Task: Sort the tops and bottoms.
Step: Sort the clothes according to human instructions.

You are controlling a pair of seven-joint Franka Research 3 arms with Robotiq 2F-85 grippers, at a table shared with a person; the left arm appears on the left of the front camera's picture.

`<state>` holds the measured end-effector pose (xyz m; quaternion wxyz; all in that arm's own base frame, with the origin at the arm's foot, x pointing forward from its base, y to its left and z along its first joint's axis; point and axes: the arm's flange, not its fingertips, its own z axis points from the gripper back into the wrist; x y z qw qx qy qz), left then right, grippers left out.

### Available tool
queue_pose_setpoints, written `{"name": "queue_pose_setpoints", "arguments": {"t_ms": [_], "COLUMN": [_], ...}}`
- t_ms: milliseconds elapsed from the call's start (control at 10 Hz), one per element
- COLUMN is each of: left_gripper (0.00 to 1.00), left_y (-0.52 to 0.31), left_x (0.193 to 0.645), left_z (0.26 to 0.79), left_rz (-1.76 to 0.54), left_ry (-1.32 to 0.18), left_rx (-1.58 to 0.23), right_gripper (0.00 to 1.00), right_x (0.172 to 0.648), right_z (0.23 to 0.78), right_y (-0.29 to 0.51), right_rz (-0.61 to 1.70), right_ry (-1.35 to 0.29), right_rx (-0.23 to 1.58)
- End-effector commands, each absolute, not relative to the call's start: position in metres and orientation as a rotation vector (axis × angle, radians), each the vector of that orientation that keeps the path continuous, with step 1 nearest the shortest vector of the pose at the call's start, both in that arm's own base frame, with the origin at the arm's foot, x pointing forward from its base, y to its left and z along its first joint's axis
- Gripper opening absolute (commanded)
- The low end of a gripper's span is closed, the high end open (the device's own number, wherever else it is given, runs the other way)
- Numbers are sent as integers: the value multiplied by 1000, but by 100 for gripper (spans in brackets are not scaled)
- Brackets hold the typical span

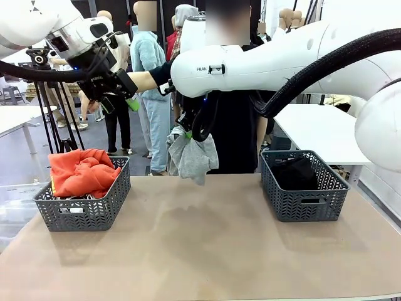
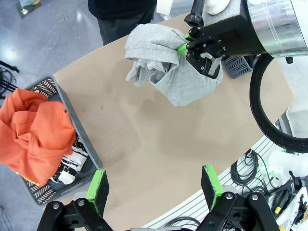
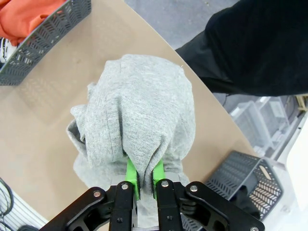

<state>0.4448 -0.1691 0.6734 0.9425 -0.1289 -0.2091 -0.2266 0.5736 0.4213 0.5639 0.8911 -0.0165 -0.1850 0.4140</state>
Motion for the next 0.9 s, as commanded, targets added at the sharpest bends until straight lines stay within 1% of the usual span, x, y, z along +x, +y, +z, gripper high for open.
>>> {"name": "queue_pose_setpoints", "arguments": {"t_ms": [0, 800], "left_gripper": [100, 100], "left_y": [-167, -167], "left_x": [443, 443], "left_z": [675, 675], "left_rz": [-461, -461], "left_ry": [-420, -420], "left_rx": [-263, -263], "right_gripper": [0, 0], "right_x": [577, 577], "right_z": [568, 568], "right_y": [423, 423], "right_rz": [868, 868], "right_ry": [-396, -396], "right_rx": [-18, -18]}}
